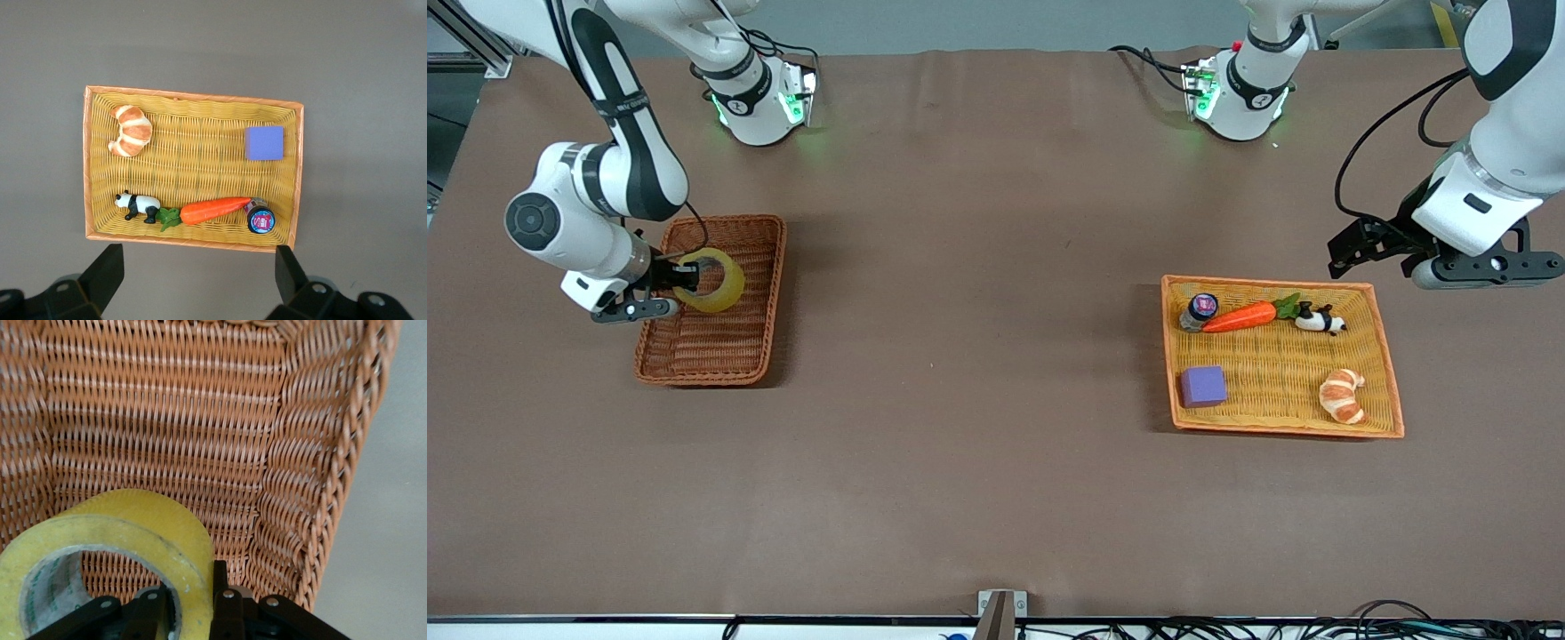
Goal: Move tape to another basket
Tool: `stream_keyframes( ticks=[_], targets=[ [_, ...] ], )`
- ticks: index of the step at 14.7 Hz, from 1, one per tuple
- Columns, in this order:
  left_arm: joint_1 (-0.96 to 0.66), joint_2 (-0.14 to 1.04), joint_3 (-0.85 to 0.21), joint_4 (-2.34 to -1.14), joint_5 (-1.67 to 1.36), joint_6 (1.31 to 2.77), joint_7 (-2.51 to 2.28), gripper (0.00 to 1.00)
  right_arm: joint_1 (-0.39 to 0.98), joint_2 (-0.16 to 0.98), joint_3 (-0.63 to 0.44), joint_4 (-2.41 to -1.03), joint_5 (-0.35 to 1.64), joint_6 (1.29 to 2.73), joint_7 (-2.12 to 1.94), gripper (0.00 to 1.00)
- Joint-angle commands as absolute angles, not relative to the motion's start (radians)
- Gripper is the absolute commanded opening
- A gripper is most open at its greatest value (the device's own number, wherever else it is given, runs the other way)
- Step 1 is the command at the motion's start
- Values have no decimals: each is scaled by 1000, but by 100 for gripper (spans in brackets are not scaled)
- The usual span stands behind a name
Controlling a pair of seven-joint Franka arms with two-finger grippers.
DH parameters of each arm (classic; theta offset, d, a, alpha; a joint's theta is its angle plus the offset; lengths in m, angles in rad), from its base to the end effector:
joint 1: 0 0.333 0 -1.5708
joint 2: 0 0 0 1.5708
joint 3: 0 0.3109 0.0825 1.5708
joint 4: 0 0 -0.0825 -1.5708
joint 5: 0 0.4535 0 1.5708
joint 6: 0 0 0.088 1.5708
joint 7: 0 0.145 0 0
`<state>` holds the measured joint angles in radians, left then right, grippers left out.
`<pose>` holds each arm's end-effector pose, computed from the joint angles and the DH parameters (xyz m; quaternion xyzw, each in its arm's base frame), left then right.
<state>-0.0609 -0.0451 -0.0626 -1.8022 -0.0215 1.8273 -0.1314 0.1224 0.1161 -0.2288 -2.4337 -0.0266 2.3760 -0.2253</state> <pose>0.6222 -0.0802 0.5059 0.9993 0.0063 0.0336 0.0135 0.4982 -0.0584 0.1455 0.9937 0.0691 -0.0878 0.0071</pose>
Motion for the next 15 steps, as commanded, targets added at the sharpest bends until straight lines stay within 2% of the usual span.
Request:
stream_keyframes(
  ticks=[1, 2, 3, 4, 5, 8, 15],
  targets=[
    [-64, -48, -66, -1778, 0, 1809, -144, 100, 124, 130, -227, -2453, -17, 2408, -230, 27],
    [-66, -48, -66, -1775, 0, 1809, -144, 100, 124, 146, -226, -2453, -17, 2417, -230, 38],
    [-64, -48, -66, -1773, 0, 1809, -144, 100, 126, 149, -222, -2451, -17, 2418, -229, 58],
    [-64, -48, -66, -1773, 0, 1809, -144, 100, 126, 147, -221, -2447, -17, 2416, -224, 82],
    [-64, -48, -66, -1773, 0, 1809, -144, 100, 126, 144, -221, -2441, -17, 2411, -224, 100],
    [-64, -48, -66, -1772, 0, 1807, -144, 100, 124, 129, -219, -2351, -17, 2355, -216, 100],
    [-66, -41, -69, -1755, 0, 1795, -143, 100, 101, 126, -227, -1867, -18, 1937, -213, 100]
  ],
)
